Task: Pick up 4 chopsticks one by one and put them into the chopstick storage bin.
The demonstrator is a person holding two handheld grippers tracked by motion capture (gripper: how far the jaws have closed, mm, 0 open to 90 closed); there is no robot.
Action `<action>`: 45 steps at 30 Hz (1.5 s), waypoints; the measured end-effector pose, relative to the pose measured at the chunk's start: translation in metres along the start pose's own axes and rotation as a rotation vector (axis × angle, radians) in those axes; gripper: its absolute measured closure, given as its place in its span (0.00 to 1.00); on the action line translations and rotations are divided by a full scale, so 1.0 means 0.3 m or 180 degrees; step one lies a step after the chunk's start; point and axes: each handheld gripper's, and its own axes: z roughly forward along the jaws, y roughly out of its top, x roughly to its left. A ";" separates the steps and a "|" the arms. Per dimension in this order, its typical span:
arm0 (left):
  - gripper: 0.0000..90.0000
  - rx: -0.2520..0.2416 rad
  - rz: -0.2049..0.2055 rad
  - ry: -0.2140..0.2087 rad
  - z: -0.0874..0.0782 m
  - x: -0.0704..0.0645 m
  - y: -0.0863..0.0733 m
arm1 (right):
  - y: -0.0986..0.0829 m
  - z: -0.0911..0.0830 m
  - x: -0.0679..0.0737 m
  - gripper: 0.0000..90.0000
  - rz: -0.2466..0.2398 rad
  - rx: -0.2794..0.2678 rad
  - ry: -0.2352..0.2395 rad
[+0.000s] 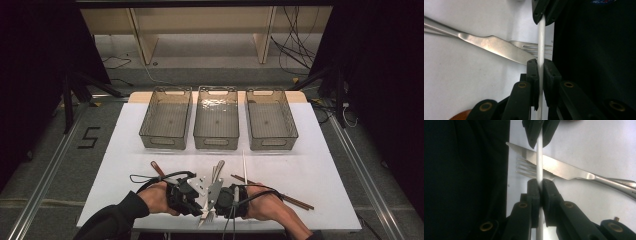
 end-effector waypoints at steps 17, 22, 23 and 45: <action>0.95 -0.0168 -0.0093 0.0286 -0.073 0.028 -0.020 | -0.083 -0.157 -0.059 0.47 0.0662 -0.0701 -0.0584; 0.95 -0.0374 -0.0379 0.0586 -0.127 0.056 -0.038 | -0.161 -0.202 -0.102 0.39 0.1267 -0.1000 -0.0799; 0.95 -0.0407 -0.0431 0.0673 -0.139 0.063 -0.043 | -0.178 -0.208 -0.109 0.37 0.1416 -0.1026 -0.0848; 0.95 -0.1073 -0.1687 0.2017 -0.377 0.272 -0.203 | -0.358 -0.182 -0.139 0.31 0.2621 -0.1158 -0.0945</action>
